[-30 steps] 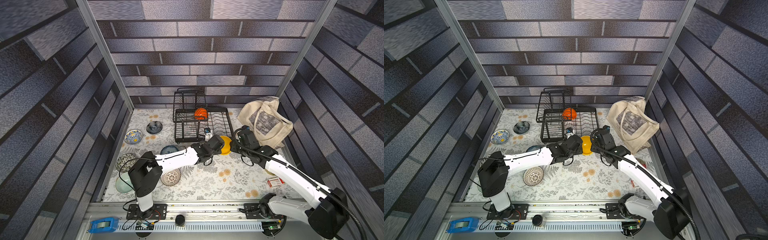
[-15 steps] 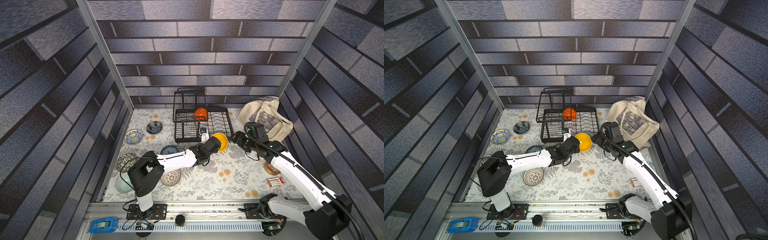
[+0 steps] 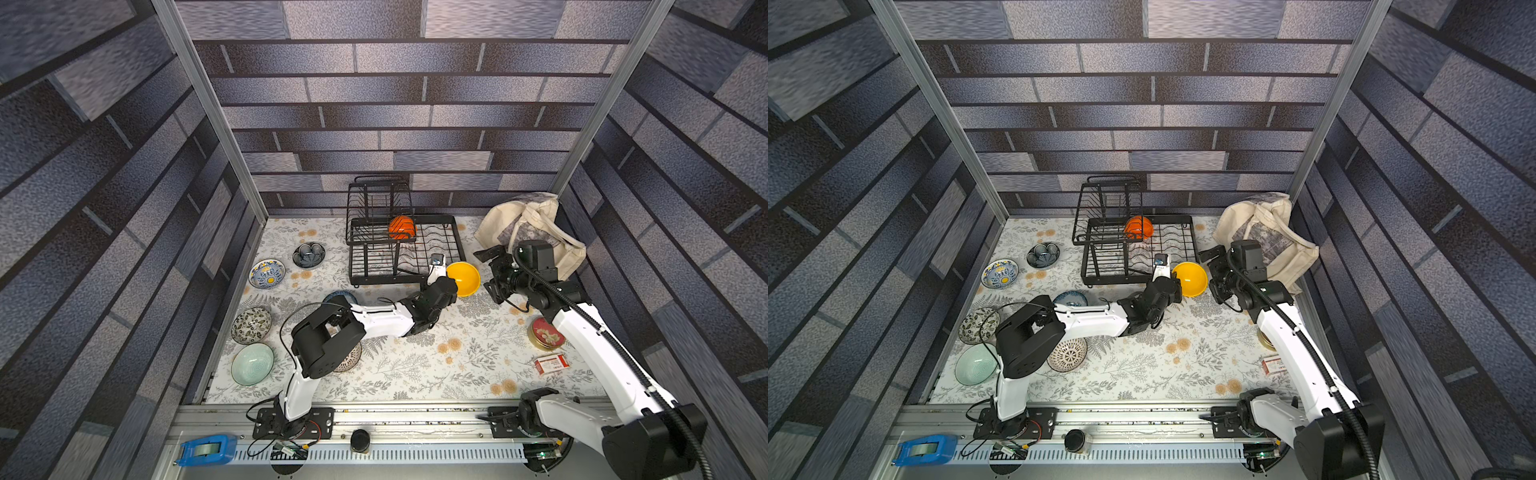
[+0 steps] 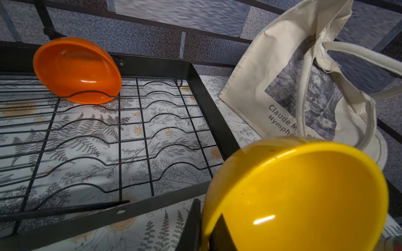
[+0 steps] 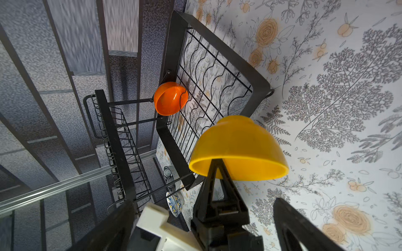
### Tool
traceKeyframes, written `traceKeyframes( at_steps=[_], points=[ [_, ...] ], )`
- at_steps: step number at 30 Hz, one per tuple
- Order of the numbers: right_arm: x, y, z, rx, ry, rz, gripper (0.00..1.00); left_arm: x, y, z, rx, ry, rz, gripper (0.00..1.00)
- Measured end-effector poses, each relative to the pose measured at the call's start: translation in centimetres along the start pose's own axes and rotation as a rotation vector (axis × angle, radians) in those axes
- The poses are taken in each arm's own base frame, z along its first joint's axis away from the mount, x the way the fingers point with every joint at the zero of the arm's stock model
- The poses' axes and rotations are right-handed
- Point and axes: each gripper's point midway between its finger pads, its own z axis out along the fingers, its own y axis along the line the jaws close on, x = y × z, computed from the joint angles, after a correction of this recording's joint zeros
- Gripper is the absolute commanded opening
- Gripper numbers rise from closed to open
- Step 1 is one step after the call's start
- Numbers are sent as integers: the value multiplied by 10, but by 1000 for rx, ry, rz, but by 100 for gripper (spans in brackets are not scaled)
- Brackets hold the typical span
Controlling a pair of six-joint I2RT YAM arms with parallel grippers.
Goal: Load bowls into a dish rack
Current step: Pick up the bowl from the center of the table.
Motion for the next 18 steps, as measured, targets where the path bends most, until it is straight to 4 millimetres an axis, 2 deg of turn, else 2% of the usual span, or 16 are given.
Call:
traceKeyframes(
  at_steps=[3, 7, 11, 15, 18],
  points=[
    [-4, 2, -4, -40, -29, 101, 100, 2, -5, 5, 9, -14, 46, 0],
    [-10, -4, -10, -77, -81, 216, 100, -6, -12, 2, 19, -57, 90, 0],
    [-16, -1, -4, -96, -103, 277, 100, -10, -24, -3, 41, -87, 120, 0],
    [-19, 1, 6, -98, -116, 305, 96, -15, -33, -7, 58, -116, 141, 0],
    [-19, 3, 12, -102, -127, 317, 87, -18, -36, -9, 63, -132, 151, 0]
  ],
)
